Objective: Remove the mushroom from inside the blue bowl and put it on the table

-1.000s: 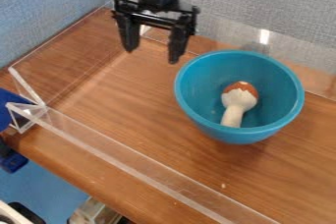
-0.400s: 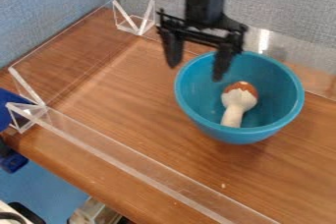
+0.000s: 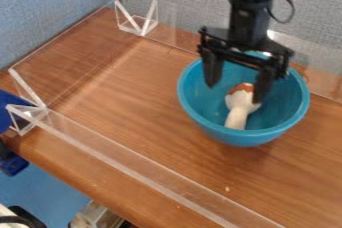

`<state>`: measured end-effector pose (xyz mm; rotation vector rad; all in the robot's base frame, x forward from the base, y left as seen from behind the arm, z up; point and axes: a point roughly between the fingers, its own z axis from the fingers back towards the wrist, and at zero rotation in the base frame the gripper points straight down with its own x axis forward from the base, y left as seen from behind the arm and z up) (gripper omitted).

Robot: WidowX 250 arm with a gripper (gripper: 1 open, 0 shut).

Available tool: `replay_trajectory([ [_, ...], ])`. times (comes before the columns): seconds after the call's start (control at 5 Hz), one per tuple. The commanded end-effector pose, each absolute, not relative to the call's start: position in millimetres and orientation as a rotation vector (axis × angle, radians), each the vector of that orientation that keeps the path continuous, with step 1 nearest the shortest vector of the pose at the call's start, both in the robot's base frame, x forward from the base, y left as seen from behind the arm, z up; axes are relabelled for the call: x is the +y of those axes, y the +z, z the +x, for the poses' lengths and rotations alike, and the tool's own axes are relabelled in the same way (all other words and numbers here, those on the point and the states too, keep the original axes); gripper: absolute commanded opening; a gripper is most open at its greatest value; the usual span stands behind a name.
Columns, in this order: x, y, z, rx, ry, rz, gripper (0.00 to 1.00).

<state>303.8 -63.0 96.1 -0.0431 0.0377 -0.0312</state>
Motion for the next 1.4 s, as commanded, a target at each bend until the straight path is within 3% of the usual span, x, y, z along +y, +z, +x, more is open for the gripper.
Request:
replay_trajectory([
  [0.0, -71, 97.2, 315, -0.008, -0.039, -0.045, 1.0],
  [0.2, -72, 81.4, 317, 0.016, -0.036, -0.04, 0.0],
  [0.6, -55, 140.4, 314, -0.093, 0.003, -0.057, 0.0],
  [0.8, -29, 174.4, 307, -0.155, 0.064, -0.065, 0.0],
  [1.0, -24, 165.9, 308, -0.137, 0.078, -0.059, 1.0],
  [1.2, -20, 157.0, 309, -0.118, 0.089, -0.054, 1.0],
])
